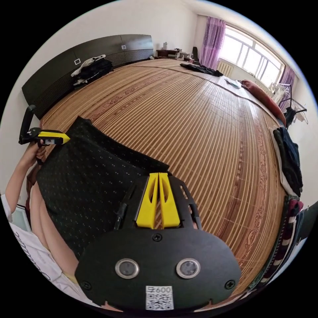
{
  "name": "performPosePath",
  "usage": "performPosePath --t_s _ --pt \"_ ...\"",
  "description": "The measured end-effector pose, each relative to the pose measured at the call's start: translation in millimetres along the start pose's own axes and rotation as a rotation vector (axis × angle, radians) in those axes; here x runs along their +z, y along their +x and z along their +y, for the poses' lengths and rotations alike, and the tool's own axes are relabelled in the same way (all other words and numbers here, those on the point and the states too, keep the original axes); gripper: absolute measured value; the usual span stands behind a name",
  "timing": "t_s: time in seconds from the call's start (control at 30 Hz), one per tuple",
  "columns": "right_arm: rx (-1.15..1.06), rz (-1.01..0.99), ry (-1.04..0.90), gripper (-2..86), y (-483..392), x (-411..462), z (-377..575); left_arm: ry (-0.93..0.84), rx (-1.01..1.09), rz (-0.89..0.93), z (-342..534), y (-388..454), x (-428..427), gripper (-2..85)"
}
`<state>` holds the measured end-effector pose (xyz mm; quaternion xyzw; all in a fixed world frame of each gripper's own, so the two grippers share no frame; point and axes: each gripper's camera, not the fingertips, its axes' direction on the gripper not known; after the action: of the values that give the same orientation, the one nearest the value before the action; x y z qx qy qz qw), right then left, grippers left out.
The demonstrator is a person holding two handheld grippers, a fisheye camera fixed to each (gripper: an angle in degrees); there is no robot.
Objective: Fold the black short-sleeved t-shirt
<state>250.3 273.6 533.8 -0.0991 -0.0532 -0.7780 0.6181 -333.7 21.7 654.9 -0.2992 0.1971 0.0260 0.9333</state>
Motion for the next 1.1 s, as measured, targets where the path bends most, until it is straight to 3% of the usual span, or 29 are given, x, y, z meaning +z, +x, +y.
performPosePath --t_s 0.17,0.23,0.27,0.33,0.4,0.47,0.53,0.6,0.7,0.83,0.9,0.93,1.1 --pt "0.132 0.006 0.017 -0.9 6.8 -0.5 3.3 -0.006 -0.116 0.203 4.9 -23.2 -6.6 0.1" --pt "0.059 -0.045 0.143 -0.9 -14.0 -38.5 46.2 -0.070 -0.271 0.228 28.5 -34.1 -24.1 0.2" --pt "0.043 -0.019 0.257 -0.9 -30.7 -64.7 86.7 0.012 -0.276 0.215 56.0 -27.0 -46.1 0.2" --pt "0.066 0.030 0.436 -0.9 -54.2 -91.9 152.8 0.358 -0.190 0.165 127.5 6.2 -93.2 0.1" --pt "0.067 -0.002 0.572 -0.9 -72.4 -103.8 206.7 0.531 -0.089 0.151 173.2 29.2 -108.8 0.1" --pt "0.051 -0.148 0.534 -0.9 -80.3 -95.3 239.8 0.478 0.002 0.231 187.7 38.6 -106.3 0.1" --pt "0.072 -0.191 0.458 -0.9 -78.3 -77.0 248.9 0.302 0.082 0.446 182.8 38.6 -85.6 0.2" --pt "0.102 -0.195 0.414 -0.9 -71.7 -59.1 255.3 0.165 0.106 0.543 174.5 41.5 -65.6 0.2" --pt "0.045 -0.109 0.299 -0.8 -59.2 -28.8 261.5 -0.015 0.162 0.364 173.8 52.1 -40.0 0.2" --pt "-0.035 -0.092 0.302 -0.8 -42.7 -21.2 270.5 -0.050 0.181 0.304 187.6 48.5 -46.0 0.4" --pt "-0.083 -0.030 0.298 -0.8 -43.1 -17.8 274.3 -0.091 0.220 0.007 204.4 63.7 -55.2 0.9" --pt "-0.109 0.011 0.306 -0.8 -43.0 -15.4 278.9 -0.051 0.213 -0.037 213.1 71.3 -66.1 1.2" --pt "-0.010 0.072 0.374 -0.3 -22.0 -14.4 296.3 0.068 0.197 0.084 229.8 91.2 -93.8 6.8"
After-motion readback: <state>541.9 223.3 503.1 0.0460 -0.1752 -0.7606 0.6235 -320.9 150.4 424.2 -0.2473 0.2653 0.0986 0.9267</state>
